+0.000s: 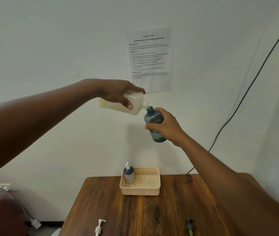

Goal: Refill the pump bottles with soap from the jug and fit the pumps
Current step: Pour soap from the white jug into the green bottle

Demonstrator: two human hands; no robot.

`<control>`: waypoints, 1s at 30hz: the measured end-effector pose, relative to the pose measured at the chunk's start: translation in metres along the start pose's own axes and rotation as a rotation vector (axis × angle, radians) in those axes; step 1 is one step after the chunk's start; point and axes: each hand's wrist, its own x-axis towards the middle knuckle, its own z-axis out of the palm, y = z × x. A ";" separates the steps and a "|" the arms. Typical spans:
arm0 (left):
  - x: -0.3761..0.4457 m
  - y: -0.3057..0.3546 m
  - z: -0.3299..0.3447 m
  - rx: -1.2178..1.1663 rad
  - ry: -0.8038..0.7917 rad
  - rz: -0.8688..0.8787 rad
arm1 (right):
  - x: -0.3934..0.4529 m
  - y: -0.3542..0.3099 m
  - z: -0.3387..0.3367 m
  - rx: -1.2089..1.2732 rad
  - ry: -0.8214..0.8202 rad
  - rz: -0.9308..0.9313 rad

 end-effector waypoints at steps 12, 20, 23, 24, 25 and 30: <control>-0.001 -0.001 0.000 0.019 -0.004 -0.002 | 0.001 0.003 0.003 -0.006 0.004 -0.004; 0.001 -0.001 0.002 0.008 -0.012 0.000 | 0.001 0.005 0.003 0.000 0.010 0.009; 0.002 -0.003 0.002 0.027 -0.014 -0.003 | 0.001 0.005 0.004 -0.001 0.012 0.010; 0.002 -0.003 0.001 0.029 -0.015 -0.003 | 0.002 0.005 0.005 -0.003 0.013 0.010; 0.003 -0.002 0.001 0.030 -0.017 -0.003 | 0.002 0.005 0.005 -0.005 0.014 0.011; 0.002 -0.003 0.001 0.034 -0.020 0.005 | 0.002 0.005 0.006 -0.009 0.008 0.004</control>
